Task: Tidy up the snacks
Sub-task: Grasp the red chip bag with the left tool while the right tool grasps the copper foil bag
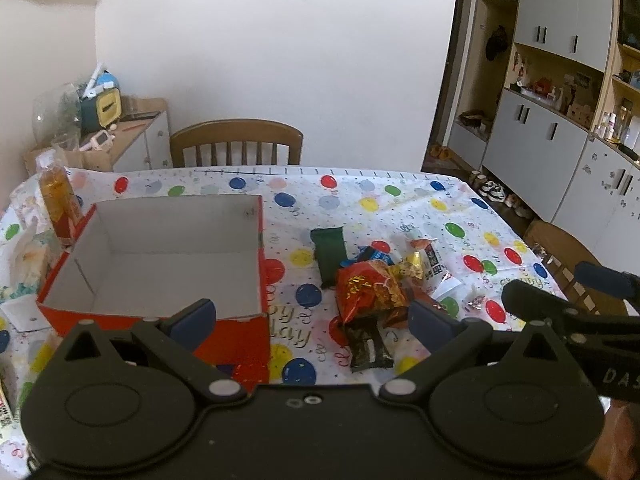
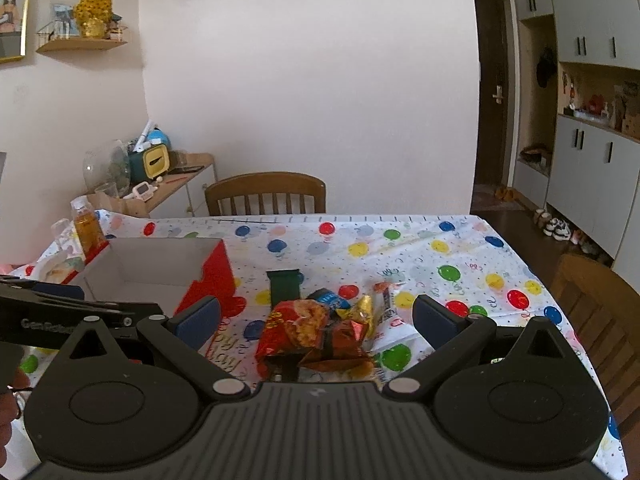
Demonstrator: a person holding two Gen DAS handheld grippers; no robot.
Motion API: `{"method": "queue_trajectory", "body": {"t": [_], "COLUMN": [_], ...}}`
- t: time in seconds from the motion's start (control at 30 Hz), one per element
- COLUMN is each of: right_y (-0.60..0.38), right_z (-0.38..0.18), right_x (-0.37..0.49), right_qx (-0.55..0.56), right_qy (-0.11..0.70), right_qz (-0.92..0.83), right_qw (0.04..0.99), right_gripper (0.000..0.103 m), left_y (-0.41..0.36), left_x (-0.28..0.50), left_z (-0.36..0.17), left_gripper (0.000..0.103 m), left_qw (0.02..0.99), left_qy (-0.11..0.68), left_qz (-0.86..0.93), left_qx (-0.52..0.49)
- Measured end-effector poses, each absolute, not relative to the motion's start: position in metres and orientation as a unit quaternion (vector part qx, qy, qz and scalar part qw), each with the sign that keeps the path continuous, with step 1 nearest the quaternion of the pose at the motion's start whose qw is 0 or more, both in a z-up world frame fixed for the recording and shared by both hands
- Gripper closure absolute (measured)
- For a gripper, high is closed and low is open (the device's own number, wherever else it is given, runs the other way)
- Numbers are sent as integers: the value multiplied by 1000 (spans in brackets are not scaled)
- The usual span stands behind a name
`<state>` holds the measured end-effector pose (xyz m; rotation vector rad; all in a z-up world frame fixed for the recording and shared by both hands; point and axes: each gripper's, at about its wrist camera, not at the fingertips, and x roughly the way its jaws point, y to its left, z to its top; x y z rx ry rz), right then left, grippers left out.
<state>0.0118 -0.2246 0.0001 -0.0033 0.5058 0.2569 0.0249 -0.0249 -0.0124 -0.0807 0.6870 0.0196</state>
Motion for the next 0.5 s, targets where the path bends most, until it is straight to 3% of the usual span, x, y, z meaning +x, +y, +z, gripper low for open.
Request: {"method": "queue_trajectory", "body": {"t": [0.33,0.4,0.5], "right_y": [-258,-261,-263], "right_z": [-48,-59,-73], "right_x": [61,70,85], "right_qx": [-38,-50,-60], "right_qy": [296,305,321], "right_qz": [119,127,139], "right_qw": [947,943,935], "right_gripper": [1,8,10], "left_y": [-46,-49,-53], "left_x": [59,68,88], "left_z": [-41,-46,-52], "left_gripper": [1,2,4], "left_qw": [935,932,927], "left_qy": [353,361,374], "left_qz": [4,0,-1], "left_qx": [-16,-16,-21]}}
